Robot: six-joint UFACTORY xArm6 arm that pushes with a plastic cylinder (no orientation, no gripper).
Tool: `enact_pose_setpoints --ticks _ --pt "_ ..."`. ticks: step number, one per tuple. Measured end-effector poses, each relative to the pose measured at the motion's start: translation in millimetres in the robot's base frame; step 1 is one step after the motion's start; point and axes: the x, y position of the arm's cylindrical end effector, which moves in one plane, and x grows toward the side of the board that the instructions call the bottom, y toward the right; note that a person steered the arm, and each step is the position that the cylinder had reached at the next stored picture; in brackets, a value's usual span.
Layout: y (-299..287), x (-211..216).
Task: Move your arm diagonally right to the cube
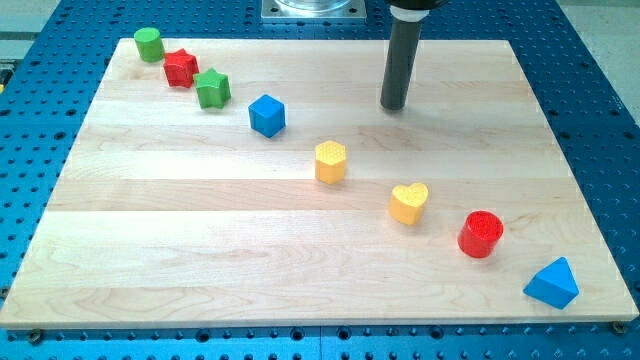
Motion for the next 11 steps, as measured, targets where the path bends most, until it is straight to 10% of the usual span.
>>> enact_pose_setpoints --ticks 4,8,11 --pt "-20 -9" --pt "53 130" --pt "50 106"
